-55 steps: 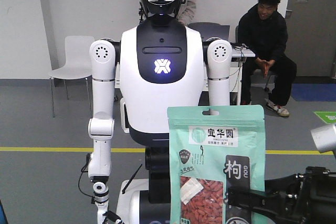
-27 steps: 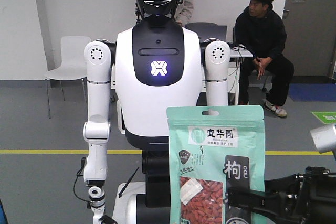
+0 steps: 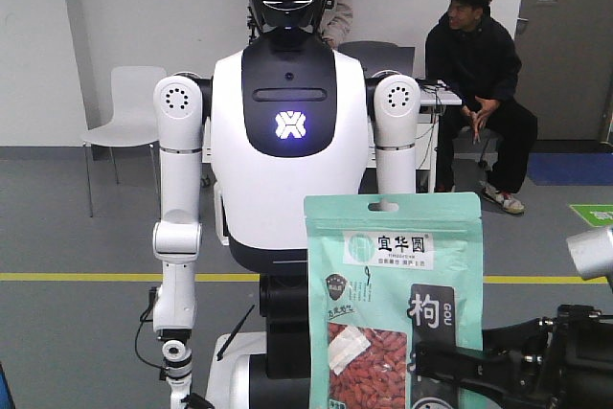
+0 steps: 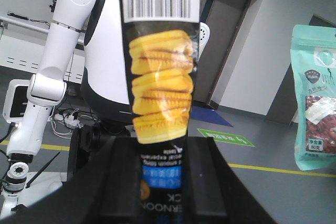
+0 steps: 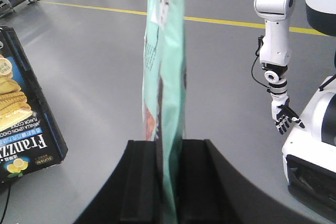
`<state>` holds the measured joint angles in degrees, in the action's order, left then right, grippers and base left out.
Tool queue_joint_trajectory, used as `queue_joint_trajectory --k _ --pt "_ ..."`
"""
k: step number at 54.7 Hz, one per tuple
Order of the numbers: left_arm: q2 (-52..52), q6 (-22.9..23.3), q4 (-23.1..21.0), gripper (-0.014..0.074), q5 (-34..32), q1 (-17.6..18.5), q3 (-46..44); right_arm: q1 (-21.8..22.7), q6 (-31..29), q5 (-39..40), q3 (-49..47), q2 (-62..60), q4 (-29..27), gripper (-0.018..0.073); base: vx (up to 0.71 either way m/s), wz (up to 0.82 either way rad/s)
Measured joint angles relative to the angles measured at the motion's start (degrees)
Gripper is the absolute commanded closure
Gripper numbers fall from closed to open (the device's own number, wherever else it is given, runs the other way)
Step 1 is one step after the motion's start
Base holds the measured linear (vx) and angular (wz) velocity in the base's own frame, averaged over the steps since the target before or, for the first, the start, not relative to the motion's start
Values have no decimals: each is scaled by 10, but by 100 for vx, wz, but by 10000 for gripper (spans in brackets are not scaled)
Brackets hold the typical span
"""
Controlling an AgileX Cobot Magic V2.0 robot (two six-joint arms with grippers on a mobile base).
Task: Pick snacks and fruit into basket
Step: 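Stop the base in front of the other robot, holding both items, then lower the held teal bag with the right gripper over the basket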
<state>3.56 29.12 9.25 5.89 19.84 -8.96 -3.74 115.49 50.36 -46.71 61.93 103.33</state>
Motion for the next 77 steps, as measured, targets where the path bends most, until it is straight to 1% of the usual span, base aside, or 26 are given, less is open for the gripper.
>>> queue_joint_trajectory --k 17,29,44,65,77 --pt "0 0 0 594 0 0 0 0 0 1 0 0 -2 570 0 0" --pt "0 0 0 594 0 0 0 0 1 7 0 0 -27 570 0 0" --pt "0 0 0 594 0 0 0 0 57 12 0 0 -21 570 0 0" --pt "0 0 0 594 0 0 0 0 62 -17 0 0 -19 570 0 0" --pt "0 0 0 594 0 0 0 0 62 -24 0 0 -41 570 0 0"
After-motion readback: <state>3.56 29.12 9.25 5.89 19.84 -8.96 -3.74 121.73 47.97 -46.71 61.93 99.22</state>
